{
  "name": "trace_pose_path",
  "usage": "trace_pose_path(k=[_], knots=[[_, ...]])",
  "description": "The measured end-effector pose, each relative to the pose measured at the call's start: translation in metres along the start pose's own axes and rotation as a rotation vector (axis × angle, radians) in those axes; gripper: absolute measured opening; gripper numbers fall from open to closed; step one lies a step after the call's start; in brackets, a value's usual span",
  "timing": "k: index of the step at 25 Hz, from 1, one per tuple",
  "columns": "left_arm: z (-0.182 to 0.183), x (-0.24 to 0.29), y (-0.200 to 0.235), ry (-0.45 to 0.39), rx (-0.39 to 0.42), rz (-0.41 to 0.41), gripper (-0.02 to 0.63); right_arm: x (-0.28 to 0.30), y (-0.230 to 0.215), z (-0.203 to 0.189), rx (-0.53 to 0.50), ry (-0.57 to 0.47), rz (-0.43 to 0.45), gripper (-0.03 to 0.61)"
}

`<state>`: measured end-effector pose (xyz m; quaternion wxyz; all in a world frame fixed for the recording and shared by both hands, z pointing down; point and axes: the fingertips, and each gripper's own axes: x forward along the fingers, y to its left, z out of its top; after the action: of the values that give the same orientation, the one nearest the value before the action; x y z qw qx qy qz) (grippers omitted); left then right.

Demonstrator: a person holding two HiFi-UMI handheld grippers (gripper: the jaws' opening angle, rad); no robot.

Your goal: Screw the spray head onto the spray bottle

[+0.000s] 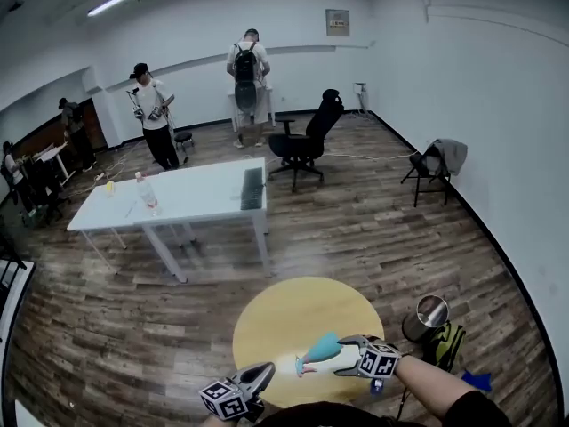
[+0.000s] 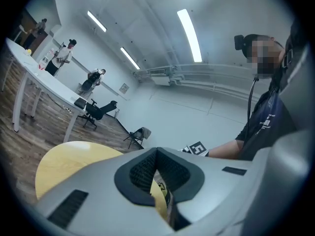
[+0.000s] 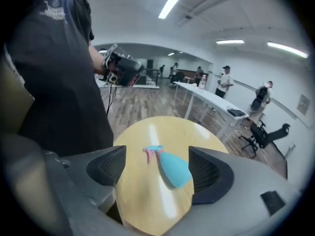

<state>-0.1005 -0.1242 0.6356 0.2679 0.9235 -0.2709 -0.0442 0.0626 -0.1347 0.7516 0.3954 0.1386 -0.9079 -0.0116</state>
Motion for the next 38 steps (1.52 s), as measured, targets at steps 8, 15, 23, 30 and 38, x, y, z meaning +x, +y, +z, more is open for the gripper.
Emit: trace_pose_path(k=[8,15,23,30,38], knots=[[-0.008,0.033,-0.003,-0.061,-0.043,0.238,0.009,0.067,-0.048,-0.065,-0.408,0.249,0.248,0.458],[-0.003,0.008,0.015,-0.064,-0.048,0.32,0.009,0.13,-0.045,-0.121,-0.464,0.463,0.359,0.469],[0.005,-0.018,0.071,-0.025,-0.055,0.24,0.009,0.159,-0.044,-0.157,-0.281,0.606,0.343,0.471],[0.029,-0.005,0.091,-0.035,-0.075,0.127,0.008,0.135,-0.058,-0.119,-0.144,0.516,0.203,0.465],[0.119,0.079,0.037,0.005,0.026,-0.082,0.009,-0.04,-0.172,0.06,-0.305,0.173,-0.261,0.463]])
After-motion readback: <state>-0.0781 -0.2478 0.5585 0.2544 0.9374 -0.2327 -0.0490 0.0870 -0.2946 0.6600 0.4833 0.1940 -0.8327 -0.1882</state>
